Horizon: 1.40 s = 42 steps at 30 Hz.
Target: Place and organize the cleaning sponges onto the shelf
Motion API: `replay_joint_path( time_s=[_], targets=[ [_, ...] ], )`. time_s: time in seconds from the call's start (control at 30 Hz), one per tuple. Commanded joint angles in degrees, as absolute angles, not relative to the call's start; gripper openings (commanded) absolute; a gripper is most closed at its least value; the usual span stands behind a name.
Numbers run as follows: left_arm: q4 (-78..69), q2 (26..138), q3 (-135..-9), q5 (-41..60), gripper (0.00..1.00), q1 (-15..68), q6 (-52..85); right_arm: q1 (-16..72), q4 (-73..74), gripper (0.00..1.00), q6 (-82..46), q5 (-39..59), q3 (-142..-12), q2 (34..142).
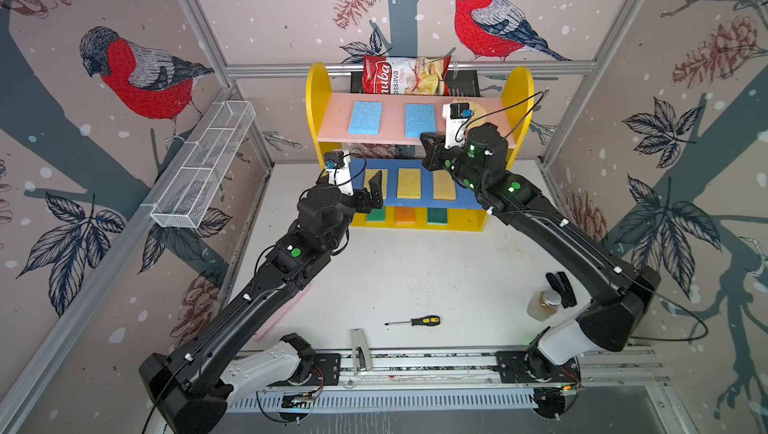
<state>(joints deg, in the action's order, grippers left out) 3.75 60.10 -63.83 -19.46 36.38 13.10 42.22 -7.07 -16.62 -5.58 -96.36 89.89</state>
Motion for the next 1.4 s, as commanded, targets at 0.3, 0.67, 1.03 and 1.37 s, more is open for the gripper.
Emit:
replay_joint_path(
  time_s=[0.3, 0.67, 1.03, 1.37],
  targets=[
    [1.5, 59.3, -63.5, -18.5, 0.98, 35.2, 11.9, 42.3, -8.4, 0.00, -16.0, -7.6, -100.6, 94.0],
    [1.6, 59.0, -63.2, -17.9, 0.98, 34.9, 12.3, 41.8, -9.1, 0.00, -16.3, -8.0, -101.6, 94.9],
    [1.8, 57.2, -62.8, -19.3, 0.98, 34.7, 11.8, 40.0, -7.4, 0.00, -17.2, -7.2, -98.0, 86.7],
    [1.0, 56.6, -62.8, -20.8, 0.97, 32.0, 11.9, 36.6, -1.6, 0.03, -21.2, -7.3, -90.9, 79.2]
  ],
)
